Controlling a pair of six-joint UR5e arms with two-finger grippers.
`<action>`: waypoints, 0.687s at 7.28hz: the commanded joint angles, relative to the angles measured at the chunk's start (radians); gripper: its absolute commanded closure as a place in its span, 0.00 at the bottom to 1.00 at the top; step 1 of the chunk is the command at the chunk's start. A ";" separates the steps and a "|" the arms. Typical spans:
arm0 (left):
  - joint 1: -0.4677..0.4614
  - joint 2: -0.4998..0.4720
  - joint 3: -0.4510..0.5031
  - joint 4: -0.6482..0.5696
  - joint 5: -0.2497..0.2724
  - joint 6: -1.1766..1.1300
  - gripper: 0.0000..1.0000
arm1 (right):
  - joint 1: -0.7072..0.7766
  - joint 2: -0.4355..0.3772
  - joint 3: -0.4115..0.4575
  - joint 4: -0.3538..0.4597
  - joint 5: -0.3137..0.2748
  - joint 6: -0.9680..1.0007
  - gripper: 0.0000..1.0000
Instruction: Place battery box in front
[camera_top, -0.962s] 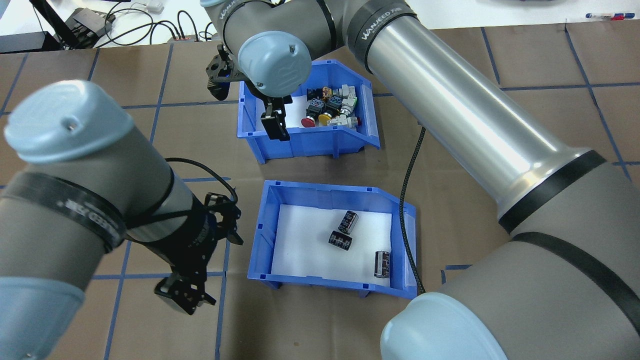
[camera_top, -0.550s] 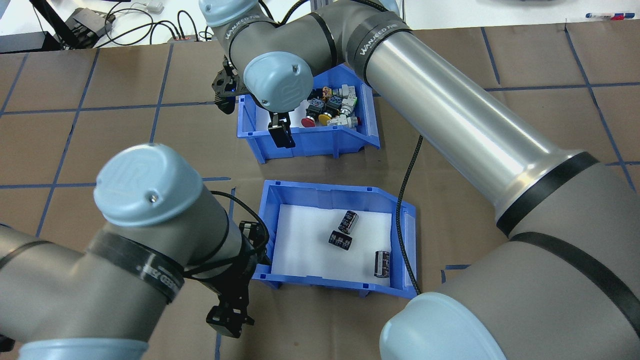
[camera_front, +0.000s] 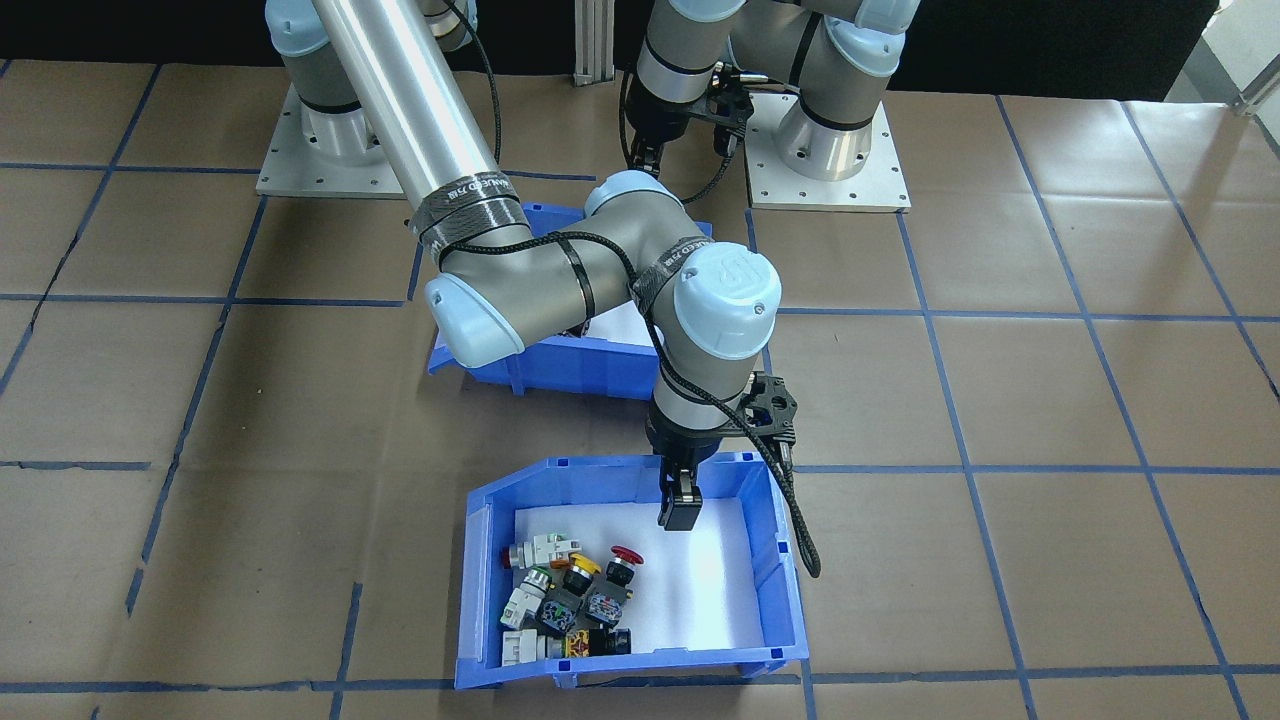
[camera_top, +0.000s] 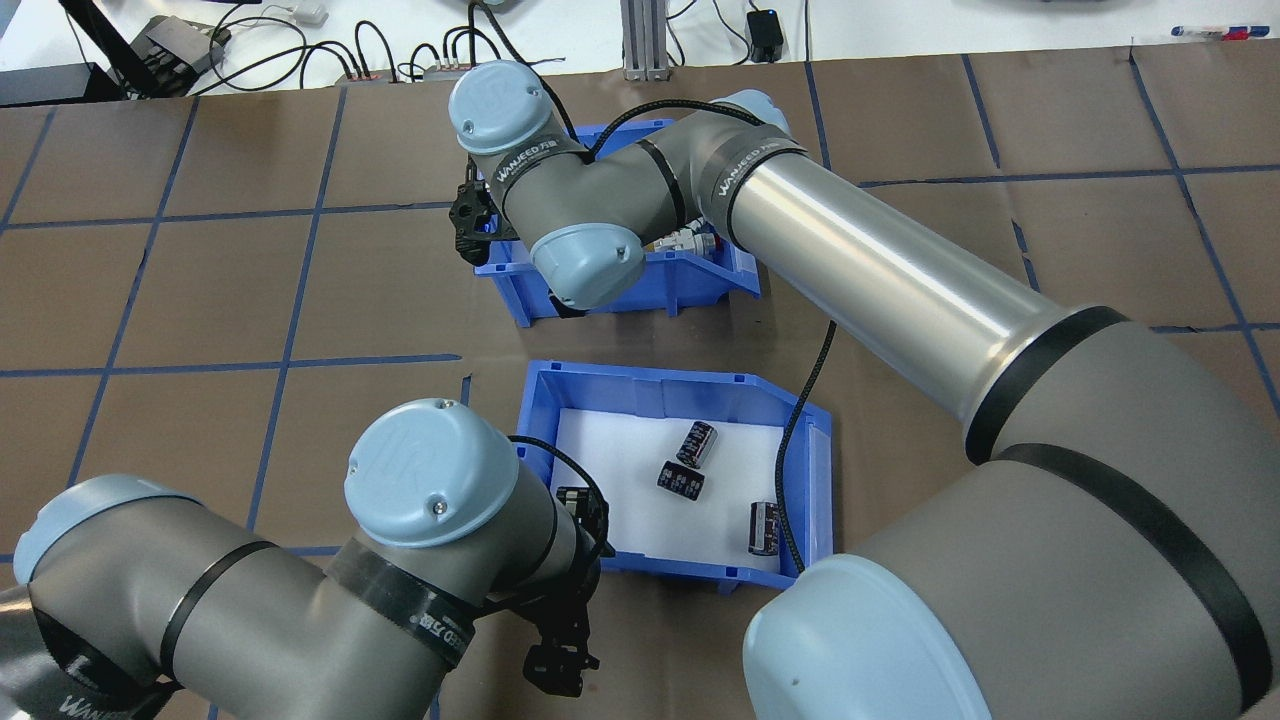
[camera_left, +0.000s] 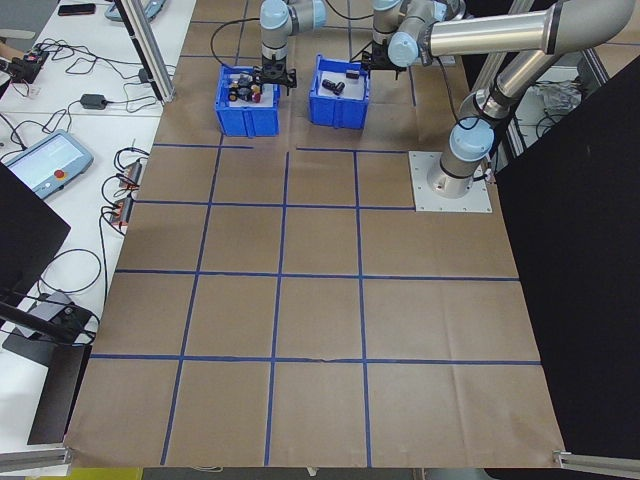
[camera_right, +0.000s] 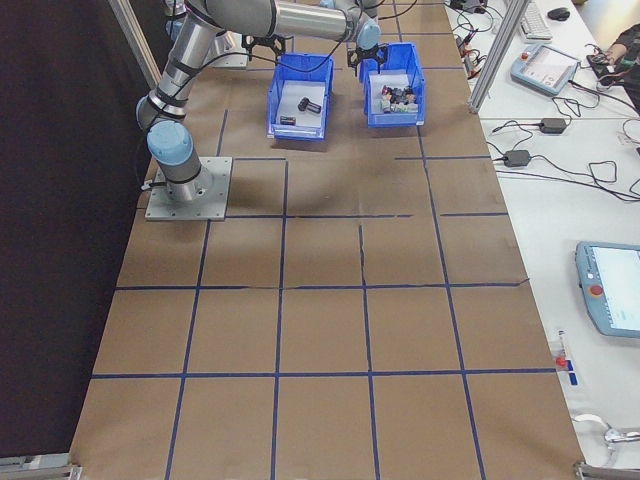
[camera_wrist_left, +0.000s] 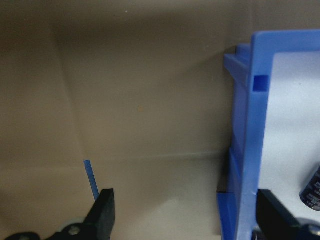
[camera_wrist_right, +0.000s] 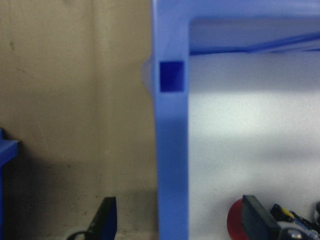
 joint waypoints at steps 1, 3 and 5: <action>-0.014 -0.062 -0.003 0.096 0.000 -0.023 0.01 | 0.000 -0.014 0.002 -0.015 -0.007 0.004 0.49; -0.015 -0.072 -0.007 0.093 0.004 -0.020 0.01 | 0.000 -0.038 0.009 -0.013 -0.008 0.004 0.84; -0.015 -0.090 -0.013 0.131 0.010 -0.019 0.01 | 0.000 -0.041 0.002 -0.012 -0.008 0.004 0.99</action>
